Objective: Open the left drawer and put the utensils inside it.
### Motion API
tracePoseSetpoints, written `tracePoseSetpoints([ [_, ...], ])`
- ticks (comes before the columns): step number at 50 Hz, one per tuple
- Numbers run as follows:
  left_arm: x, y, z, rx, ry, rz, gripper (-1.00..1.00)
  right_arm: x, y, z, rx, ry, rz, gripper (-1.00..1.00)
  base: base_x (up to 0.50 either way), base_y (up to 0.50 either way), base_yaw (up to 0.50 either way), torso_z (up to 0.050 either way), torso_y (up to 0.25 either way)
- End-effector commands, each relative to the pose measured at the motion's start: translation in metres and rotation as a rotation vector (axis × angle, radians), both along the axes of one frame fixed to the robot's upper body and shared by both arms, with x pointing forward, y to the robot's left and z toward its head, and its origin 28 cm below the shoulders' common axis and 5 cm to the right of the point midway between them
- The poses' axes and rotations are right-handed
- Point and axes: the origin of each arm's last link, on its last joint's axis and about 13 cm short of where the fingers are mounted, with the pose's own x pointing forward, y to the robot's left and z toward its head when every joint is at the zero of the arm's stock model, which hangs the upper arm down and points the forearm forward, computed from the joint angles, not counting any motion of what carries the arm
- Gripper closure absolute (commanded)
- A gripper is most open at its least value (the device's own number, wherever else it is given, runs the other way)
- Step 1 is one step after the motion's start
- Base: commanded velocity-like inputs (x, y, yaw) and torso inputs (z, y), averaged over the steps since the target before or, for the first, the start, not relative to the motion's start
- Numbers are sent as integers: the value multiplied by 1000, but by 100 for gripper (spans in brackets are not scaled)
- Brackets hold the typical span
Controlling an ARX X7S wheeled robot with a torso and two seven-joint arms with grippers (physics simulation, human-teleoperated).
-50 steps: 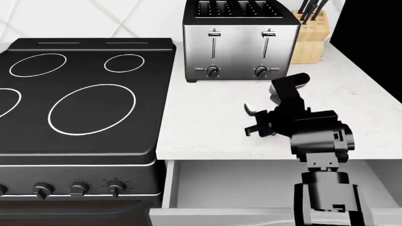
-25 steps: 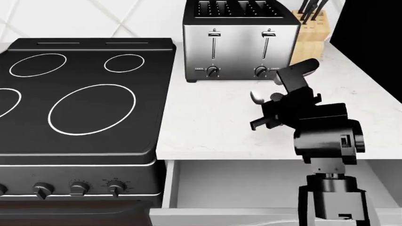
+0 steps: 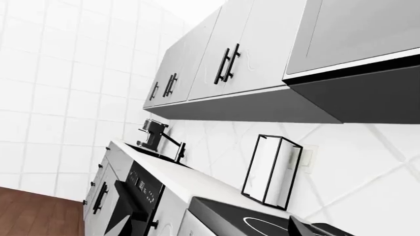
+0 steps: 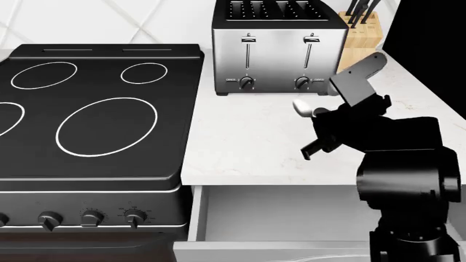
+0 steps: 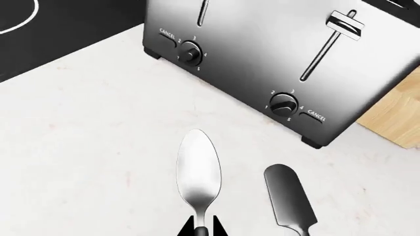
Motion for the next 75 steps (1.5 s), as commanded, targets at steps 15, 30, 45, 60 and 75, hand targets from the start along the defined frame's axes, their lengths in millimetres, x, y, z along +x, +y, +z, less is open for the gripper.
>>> tracePoseSetpoints([
  [15,-2,0,2,13,-10,3,-100,-71,-4,13,-114,9,167,100,0,0,0,0,0],
  [30,-2,-1,5,22,-19,0,-100,-99,-9,19,-155,-10,246,100,0,0,0,0,0],
  [45,-3,-1,6,29,-16,0,-100,-114,-8,16,-221,-1,350,100,0,0,0,0,0],
  [60,-3,-1,6,35,-15,0,-100,-109,12,20,-305,-1,450,100,0,0,0,0,0],
  [75,-2,-2,6,38,-10,2,-100,-106,27,19,-381,7,520,100,0,0,0,0,0],
])
